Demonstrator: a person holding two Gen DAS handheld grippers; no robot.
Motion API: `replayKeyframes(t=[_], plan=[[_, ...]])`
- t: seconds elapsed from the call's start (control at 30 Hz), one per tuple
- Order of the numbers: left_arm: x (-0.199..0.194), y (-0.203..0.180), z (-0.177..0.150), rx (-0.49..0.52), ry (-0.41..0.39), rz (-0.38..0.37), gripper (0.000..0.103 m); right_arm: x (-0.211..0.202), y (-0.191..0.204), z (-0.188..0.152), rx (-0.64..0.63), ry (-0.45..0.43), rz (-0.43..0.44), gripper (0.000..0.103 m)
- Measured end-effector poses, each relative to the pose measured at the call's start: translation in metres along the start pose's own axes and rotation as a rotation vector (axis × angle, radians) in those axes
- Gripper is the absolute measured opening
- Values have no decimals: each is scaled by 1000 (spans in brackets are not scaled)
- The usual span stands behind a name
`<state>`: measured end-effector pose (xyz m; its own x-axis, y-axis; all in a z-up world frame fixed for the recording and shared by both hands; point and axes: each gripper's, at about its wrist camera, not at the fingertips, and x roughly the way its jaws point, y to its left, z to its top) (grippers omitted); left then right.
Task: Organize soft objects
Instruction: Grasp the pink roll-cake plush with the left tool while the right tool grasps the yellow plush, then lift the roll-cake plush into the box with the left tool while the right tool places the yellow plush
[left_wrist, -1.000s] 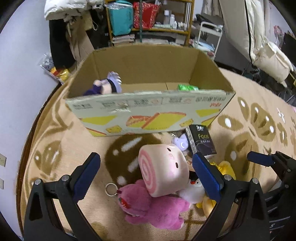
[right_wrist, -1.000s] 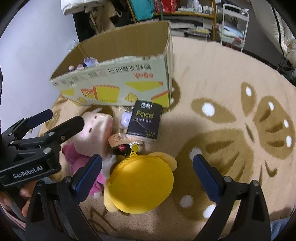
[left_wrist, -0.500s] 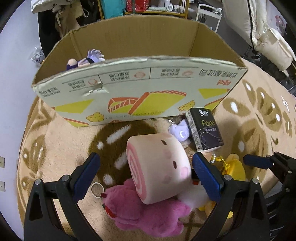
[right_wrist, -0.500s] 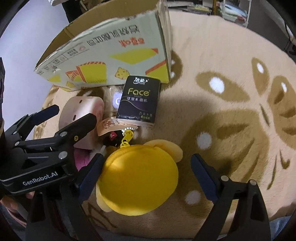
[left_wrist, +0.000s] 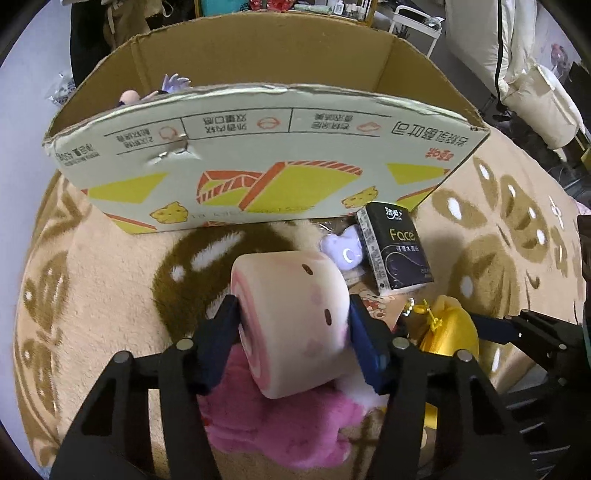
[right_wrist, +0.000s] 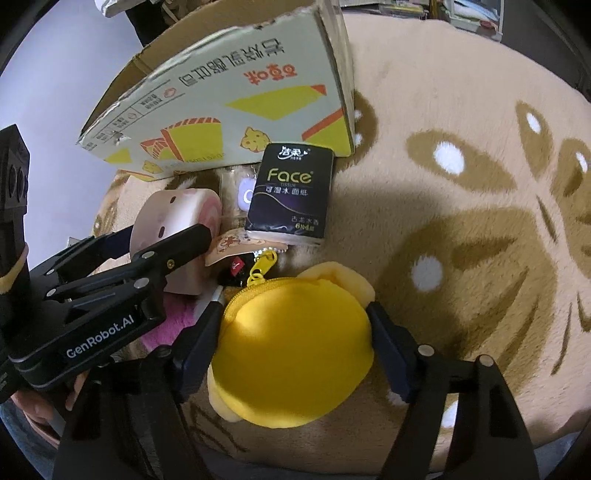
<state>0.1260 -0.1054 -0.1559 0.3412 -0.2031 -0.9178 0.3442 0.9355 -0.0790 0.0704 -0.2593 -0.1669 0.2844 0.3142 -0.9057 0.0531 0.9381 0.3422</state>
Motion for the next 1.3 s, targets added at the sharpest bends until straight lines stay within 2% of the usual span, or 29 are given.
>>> replayKeyframes(t=[0.13,0.37,0.57,0.8,1.0,1.2,1.3], plan=[[-5,0,-3,3,-9,-7,46,-6,-3,-2,3,-19,-13,80],[-25,11,-6,-10,-52,-11,46,-22,-10,-3,24,-89,-28,79],[-44,18,-11,-8,-84,8,46,-41,-3,-5,-21,-173,-36,79],[-62,19,-17,-22,-148,61,45,-73,-2,-9,-34,-338,-5,79],[-77,26,-18,-50,-213,110,46,-95,14,-12,-85,-501,4,79],[-93,26,-19,-57,-290,162,46,-116,37,-14,-167,-694,-56,79],[-105,26,-20,-55,-351,188,46,-121,46,-13,-206,-747,-74,79]])
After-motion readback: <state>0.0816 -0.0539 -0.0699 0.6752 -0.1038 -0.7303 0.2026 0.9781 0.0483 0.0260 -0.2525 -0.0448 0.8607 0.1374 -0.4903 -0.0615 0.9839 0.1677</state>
